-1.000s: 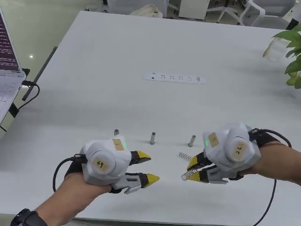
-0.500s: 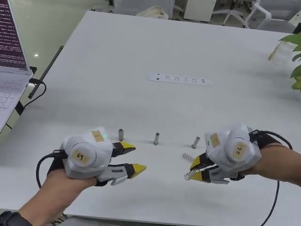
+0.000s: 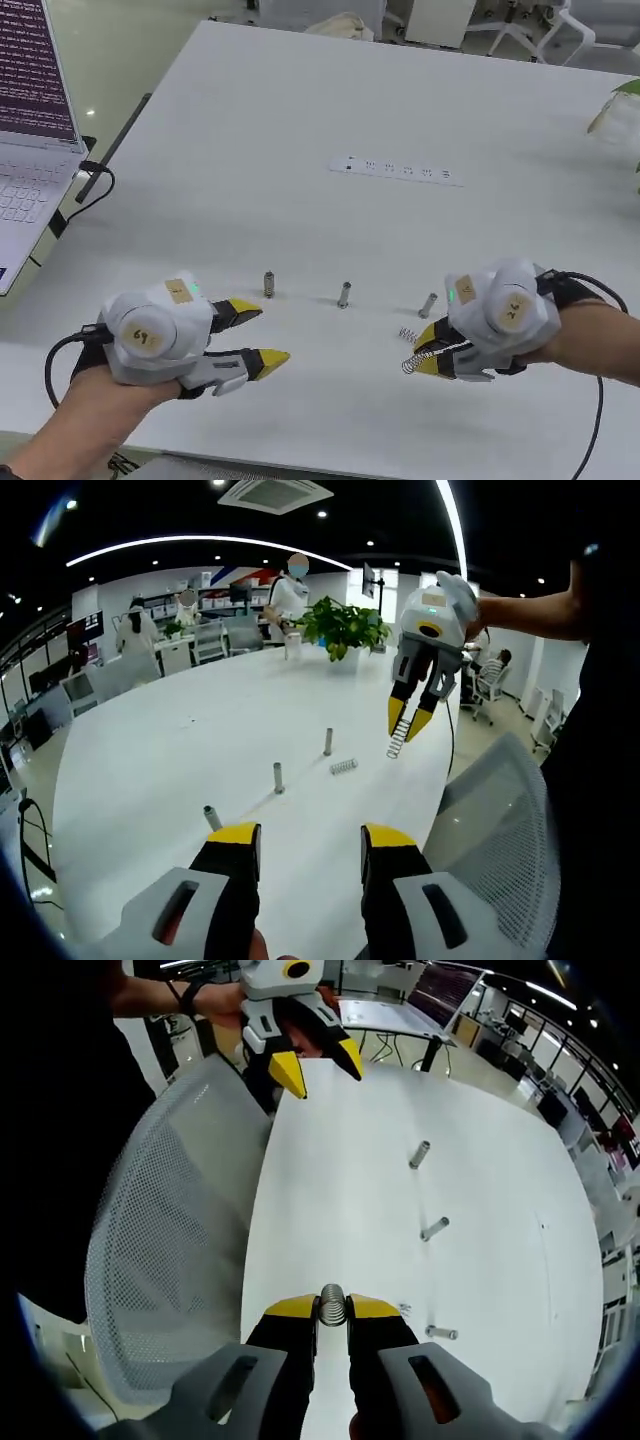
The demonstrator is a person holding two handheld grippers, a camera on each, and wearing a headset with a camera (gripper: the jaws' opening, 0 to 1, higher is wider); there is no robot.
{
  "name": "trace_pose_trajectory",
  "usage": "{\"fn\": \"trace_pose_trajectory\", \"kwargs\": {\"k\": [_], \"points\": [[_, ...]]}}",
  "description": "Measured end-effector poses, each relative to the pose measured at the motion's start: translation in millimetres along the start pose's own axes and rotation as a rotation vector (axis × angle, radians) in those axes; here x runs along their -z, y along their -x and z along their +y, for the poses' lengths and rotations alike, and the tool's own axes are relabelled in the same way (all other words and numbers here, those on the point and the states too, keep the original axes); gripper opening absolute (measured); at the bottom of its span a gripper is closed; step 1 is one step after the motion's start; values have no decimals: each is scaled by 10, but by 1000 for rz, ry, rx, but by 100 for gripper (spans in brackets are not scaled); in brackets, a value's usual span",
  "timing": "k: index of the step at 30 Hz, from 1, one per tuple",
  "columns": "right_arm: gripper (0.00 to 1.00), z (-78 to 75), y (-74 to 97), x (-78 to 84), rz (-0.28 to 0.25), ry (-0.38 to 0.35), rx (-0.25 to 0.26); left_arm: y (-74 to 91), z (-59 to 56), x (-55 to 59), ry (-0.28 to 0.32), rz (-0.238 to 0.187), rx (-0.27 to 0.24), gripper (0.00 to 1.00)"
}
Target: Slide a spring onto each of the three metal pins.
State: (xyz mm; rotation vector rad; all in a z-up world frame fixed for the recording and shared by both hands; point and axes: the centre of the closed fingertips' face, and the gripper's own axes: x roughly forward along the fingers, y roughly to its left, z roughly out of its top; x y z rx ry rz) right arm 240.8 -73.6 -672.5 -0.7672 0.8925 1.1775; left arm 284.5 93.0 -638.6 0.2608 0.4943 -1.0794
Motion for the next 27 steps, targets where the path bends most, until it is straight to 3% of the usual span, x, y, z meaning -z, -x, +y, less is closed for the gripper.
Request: {"fn": "trace_pose_trajectory", "kwargs": {"k": [13,18,27], "points": [[9,-224,-110,82,33,-21,7,234,214,152,38,11,-72,44],[9,-378,-140,98,46,-56,28,316,289,218,59,21,-100,49],[9,-541,-214,104,61,-80,39,448,406,255,82,15,-138,55]]}}
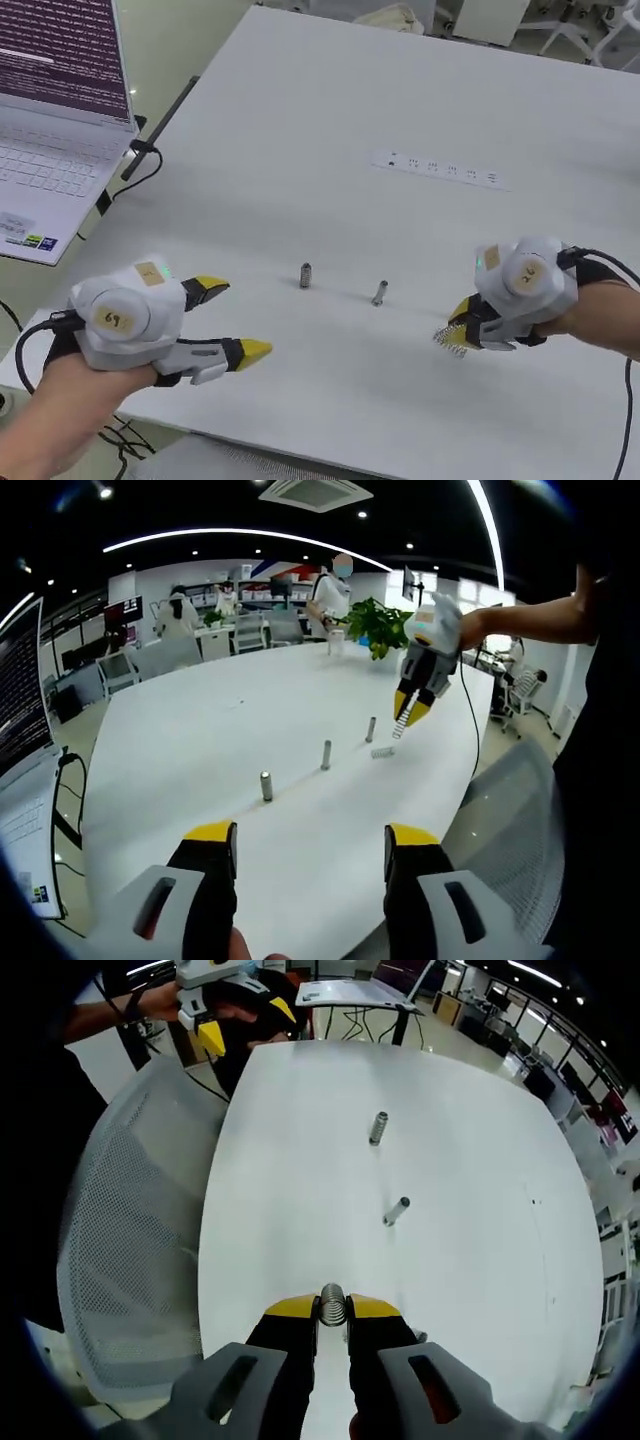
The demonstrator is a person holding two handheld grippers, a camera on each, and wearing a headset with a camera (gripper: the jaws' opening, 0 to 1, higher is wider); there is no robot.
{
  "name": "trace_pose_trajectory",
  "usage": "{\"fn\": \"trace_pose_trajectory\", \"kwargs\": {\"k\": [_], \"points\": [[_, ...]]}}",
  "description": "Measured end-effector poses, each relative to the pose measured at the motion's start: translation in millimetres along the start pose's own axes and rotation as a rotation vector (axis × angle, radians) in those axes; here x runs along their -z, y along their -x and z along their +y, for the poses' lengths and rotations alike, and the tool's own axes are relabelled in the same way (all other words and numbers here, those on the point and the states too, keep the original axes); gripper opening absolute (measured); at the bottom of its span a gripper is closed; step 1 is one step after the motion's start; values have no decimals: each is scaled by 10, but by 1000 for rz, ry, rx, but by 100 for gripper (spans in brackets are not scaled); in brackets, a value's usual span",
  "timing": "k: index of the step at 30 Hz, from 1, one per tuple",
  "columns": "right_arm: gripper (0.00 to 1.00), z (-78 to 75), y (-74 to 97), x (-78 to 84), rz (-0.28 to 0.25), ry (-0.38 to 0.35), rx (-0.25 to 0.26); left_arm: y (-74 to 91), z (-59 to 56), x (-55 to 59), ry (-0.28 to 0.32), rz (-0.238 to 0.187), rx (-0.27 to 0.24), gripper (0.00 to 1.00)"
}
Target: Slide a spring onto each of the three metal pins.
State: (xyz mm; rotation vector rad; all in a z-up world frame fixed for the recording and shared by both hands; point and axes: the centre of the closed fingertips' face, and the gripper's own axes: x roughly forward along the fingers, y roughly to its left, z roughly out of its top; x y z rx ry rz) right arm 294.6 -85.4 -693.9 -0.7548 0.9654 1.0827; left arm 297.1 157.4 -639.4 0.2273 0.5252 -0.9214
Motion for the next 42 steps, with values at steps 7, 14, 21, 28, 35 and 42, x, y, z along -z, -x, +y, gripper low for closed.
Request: {"fn": "trace_pose_trajectory", "kwargs": {"k": [7,14,21,28,35,42], "points": [[9,-98,-36,-48,4,-10,-8,42,21,87,16,20,-5,60],[9,-224,-50,-101,10,-1,-3,29,12,93,21,24,-3,62],[9,-357,-45,-190,11,16,2,6,-13,78,19,24,5,63],[9,-491,-64,-282,14,28,1,-7,2,54,21,19,3,65],[9,-576,-92,-411,17,45,3,-4,4,24,33,9,0,67],[9,-623,-148,-535,22,63,-10,-8,-3,34,50,4,3,69]]}}
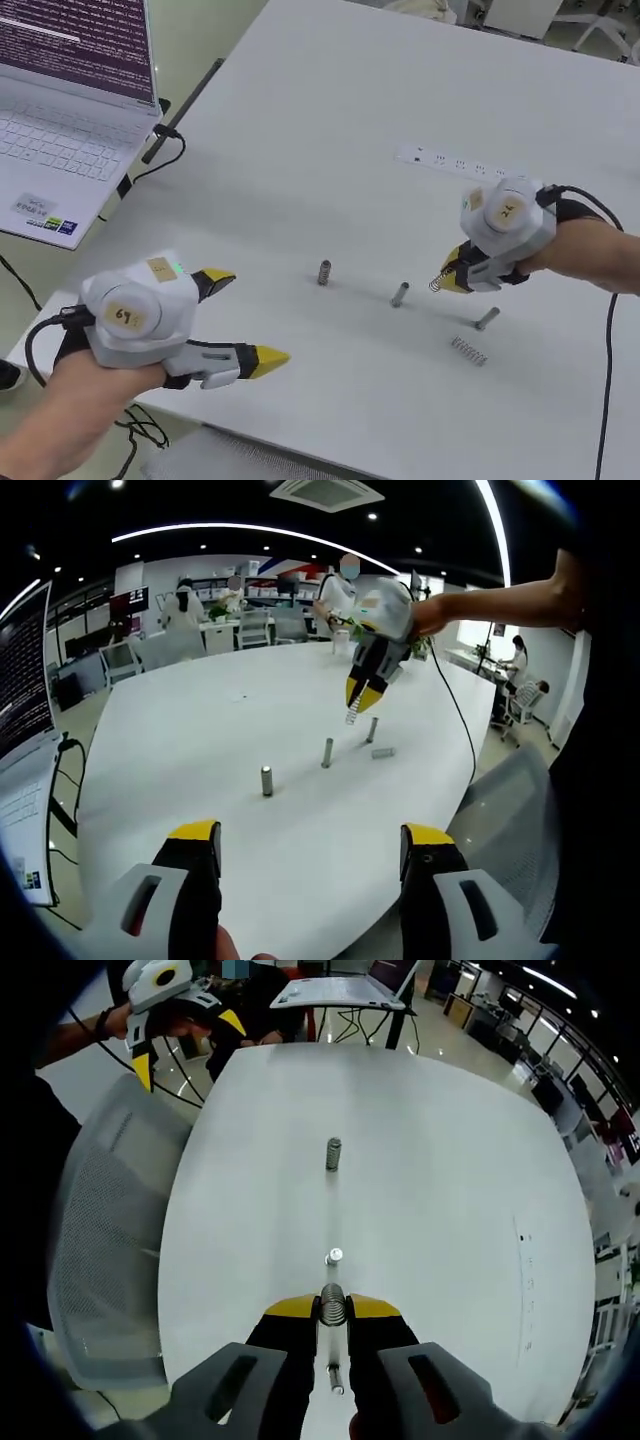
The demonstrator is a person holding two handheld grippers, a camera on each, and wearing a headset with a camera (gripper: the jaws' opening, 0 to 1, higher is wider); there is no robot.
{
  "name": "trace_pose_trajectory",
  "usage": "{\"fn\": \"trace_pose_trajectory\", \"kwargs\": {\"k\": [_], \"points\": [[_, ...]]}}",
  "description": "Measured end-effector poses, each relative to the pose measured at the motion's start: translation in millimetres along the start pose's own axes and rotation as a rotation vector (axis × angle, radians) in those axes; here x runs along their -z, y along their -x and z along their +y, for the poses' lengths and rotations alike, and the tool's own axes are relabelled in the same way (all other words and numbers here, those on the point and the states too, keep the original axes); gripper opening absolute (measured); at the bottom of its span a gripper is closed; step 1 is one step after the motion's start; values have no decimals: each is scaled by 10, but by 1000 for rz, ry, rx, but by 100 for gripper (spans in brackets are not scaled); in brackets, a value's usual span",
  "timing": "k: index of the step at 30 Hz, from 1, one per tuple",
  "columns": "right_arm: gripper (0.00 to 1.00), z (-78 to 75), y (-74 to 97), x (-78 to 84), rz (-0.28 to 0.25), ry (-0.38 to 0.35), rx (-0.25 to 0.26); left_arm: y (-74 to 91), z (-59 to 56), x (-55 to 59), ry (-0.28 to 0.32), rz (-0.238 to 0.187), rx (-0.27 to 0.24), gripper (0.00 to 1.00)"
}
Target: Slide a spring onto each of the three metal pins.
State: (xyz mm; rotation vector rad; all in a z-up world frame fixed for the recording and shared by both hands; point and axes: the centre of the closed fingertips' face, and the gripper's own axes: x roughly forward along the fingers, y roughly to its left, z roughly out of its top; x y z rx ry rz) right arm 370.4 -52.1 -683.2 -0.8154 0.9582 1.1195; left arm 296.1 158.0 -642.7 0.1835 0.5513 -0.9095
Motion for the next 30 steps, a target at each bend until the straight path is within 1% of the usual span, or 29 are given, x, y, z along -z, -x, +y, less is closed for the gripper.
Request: {"fn": "trace_pose_trajectory", "kwargs": {"k": [7,11,13,16,21,30], "points": [[9,-54,-65,-87,5,20,-11,3,21,20,12,0,-2,70],[9,-73,-100,-116,7,29,-18,4,32,20,15,-2,-3,70],[9,-104,-119,-99,9,32,-21,5,38,15,16,-2,-4,70],[9,-110,-150,-108,12,40,-26,12,39,-6,14,-6,-3,70],[9,-101,-190,-140,15,47,-38,22,71,2,22,-7,-8,70],[9,-84,-265,-151,28,62,-58,34,83,52,38,1,-14,70]]}}
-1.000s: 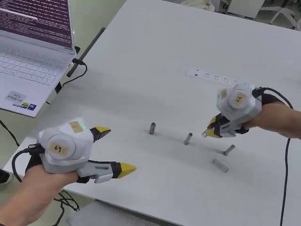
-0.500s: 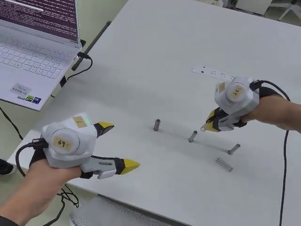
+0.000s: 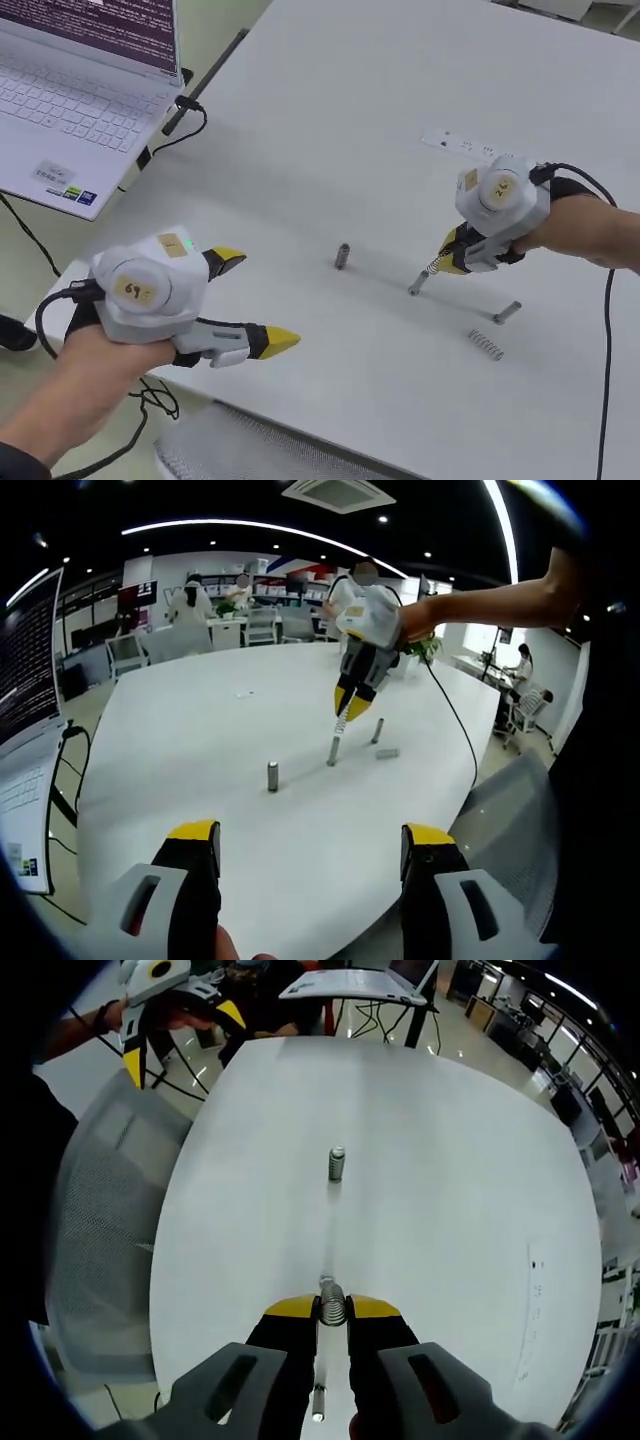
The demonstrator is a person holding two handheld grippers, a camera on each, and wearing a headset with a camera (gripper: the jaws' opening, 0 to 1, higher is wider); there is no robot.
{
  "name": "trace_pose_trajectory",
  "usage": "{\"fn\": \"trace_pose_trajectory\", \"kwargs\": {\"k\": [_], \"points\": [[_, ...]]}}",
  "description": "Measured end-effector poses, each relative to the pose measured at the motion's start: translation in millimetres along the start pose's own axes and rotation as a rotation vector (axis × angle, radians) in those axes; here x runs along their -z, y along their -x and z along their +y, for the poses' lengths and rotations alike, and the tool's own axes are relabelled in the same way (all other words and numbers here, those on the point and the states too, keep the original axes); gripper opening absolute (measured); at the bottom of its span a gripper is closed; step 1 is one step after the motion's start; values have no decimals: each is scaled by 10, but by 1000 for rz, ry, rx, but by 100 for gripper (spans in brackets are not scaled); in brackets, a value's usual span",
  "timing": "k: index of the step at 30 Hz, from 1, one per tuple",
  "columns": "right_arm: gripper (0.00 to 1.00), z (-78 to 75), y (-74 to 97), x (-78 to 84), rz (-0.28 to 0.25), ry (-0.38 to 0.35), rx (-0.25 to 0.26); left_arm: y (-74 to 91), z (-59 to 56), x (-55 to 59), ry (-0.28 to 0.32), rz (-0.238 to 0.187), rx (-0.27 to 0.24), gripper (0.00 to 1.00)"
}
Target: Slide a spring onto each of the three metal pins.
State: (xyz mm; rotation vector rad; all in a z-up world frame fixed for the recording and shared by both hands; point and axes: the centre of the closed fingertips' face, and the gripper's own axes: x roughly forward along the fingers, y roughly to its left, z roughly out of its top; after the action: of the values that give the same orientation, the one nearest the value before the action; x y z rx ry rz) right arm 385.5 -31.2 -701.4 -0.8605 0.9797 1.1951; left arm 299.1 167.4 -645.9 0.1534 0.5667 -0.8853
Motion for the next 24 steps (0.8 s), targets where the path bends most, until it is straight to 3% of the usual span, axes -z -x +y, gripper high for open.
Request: {"fn": "trace_pose_trajectory", "kwargs": {"k": [24], "points": [[9,34,-172,18,38,32,-41,-6,40,51,29,9,-7,70]]}}
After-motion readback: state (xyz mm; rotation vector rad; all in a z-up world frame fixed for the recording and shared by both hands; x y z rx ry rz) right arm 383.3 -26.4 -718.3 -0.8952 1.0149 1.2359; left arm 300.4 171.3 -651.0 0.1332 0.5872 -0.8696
